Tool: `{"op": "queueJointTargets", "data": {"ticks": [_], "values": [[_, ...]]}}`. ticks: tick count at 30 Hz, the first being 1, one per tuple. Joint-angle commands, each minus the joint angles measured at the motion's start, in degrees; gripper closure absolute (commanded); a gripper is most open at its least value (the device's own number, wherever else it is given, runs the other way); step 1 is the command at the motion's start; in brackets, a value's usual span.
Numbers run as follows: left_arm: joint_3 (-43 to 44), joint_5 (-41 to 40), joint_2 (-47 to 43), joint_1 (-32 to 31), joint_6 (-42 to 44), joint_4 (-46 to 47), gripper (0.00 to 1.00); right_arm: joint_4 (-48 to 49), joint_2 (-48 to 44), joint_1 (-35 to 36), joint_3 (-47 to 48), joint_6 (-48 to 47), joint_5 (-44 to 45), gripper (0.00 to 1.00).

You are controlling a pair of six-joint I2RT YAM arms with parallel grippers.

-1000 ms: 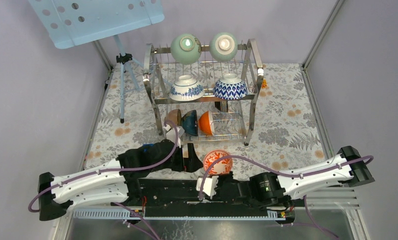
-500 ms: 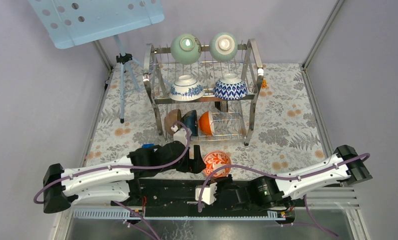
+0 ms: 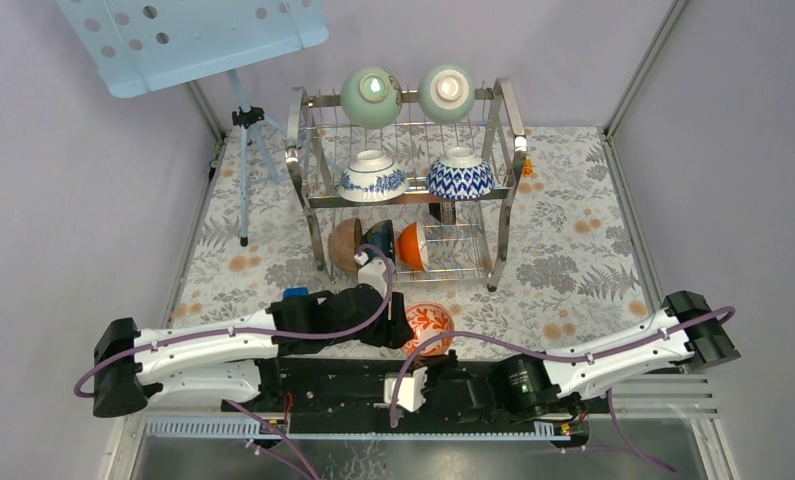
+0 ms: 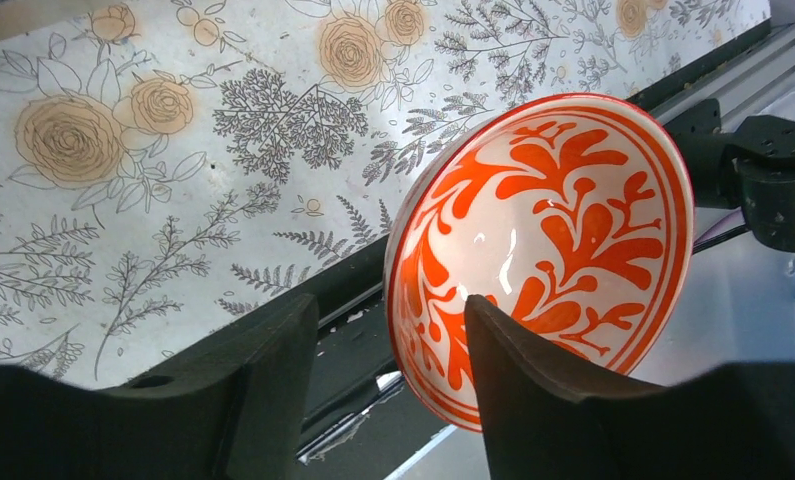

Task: Unload the bowls from the dish rack
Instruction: Place the bowl at the center of the board.

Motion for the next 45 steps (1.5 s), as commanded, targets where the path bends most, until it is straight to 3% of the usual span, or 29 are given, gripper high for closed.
{"op": "queueJointTargets", "data": {"ticks": [1,18,23,24,26,27,29,31,37,42,45], "values": [[2.25,-1.41,-0.18,-0.57,-0.1,3.17,0.45,6.02,0.74,0.47,3.27,-2.24,2.89,1.0],[0.82,-0.81,-1.15,-1.31,-1.38,3.52,0.99,8.02,1.67,0.52,2.84,-2.52,2.58,1.0],[-0.28,-1.43,-2.48,-1.35,-2.82,3.81,1.0,8.74,0.71,0.52,2.72,0.47,2.95,1.0],[-0.63,-1.76,-3.2,-1.35,-3.26,3.94,1.0,8.64,0.59,0.52,2.98,1.42,3.26,0.88],[-1.52,-2.74,-4.94,-1.38,-4.23,3.96,1.0,7.43,0.72,0.52,4.53,5.62,5.19,0.46],[-1.95,-3.29,-5.95,-1.36,-4.61,3.79,1.0,6.54,0.61,0.52,5.7,8.77,6.06,0.3],[-2.62,-4.69,-7.96,-1.35,-5.78,3.29,1.0,5.38,-0.33,0.52,7.39,15.79,5.55,0.13],[-3.18,-6.75,-10.32,-1.35,-7.5,2.31,1.0,5.08,-1.48,0.5,8.55,24.62,6.03,0.02],[-4.72,-12.5,-15.59,-1.35,-13.42,-1.53,1.0,3.52,-2.54,0.5,11.99,47.5,14.57,0.0],[-3.77,-15.04,-16.3,-1.35,-16.39,-6.92,1.0,-11.56,-1.21,0.03,17.8,69.91,24.42,0.0],[-3.43,-16.01,-16.17,-1.35,-17.45,-9.33,1.0,-20.78,-1.99,-0.67,18.62,81.04,28.05,0.14]]}}
